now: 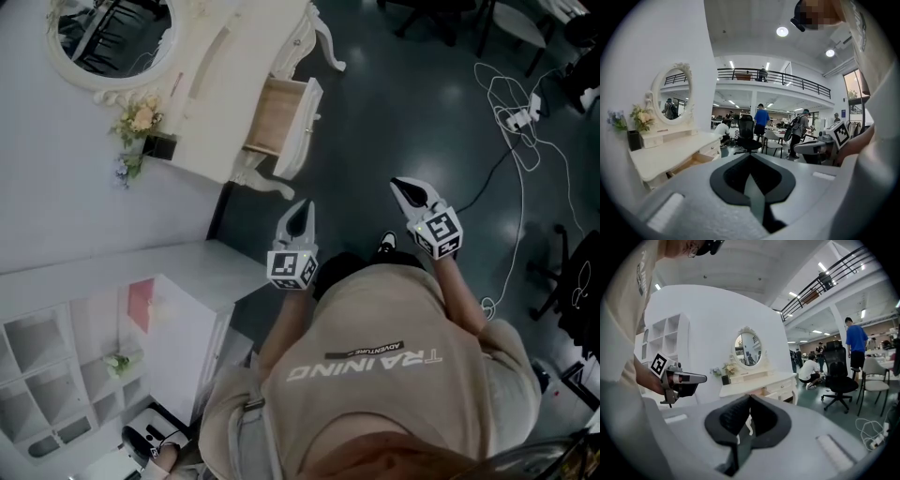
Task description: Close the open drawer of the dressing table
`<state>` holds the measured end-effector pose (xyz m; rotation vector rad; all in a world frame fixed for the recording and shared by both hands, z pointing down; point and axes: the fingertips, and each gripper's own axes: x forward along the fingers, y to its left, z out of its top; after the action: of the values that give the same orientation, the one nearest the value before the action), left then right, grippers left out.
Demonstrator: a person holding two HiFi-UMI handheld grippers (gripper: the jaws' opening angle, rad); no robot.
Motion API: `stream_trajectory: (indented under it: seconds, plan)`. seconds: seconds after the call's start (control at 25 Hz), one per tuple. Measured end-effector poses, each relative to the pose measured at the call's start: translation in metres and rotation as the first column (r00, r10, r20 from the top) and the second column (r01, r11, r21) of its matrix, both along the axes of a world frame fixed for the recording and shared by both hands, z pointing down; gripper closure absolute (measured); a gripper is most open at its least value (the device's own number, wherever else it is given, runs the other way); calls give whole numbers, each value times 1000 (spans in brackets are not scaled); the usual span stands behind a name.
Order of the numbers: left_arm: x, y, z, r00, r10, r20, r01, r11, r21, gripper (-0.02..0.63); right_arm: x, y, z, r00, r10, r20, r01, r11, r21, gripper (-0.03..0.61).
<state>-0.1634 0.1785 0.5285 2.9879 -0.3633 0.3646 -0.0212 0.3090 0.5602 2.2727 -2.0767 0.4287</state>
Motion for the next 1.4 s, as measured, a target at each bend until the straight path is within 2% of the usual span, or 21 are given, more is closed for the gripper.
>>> stream_trajectory:
  seconds: [0.2, 0.48, 0.8, 1.0, 1.28, 1.4]
  plan:
    - [26, -25, 16, 1000, -13, 25, 13, 1000, -13, 607, 27, -32, 8, 999, -38, -2, 38, 999, -8, 574]
    - [60, -88, 31, 1000, -4, 15, 5, 999, -36, 607, 48, -91, 8, 998, -64, -14, 64, 997, -39, 574]
    - [116, -183, 27, 1000, 26, -13, -26, 999, -33, 607, 98, -181, -13, 997, -25, -70, 22, 999, -46, 574]
    - [130, -229, 39, 999, 29, -29, -31, 997, -72, 607, 108, -235, -12, 997, -22, -70, 19, 999, -41, 574]
    - [126, -269, 38, 997, -46, -53, 40, 993, -114, 607, 105, -279, -10, 990, -121, -67, 114, 988, -105, 574]
    - [118, -288, 44, 995, -85, -47, 78, 988, -132, 607, 105, -304, -10, 985, -144, -93, 135, 986, -99, 574]
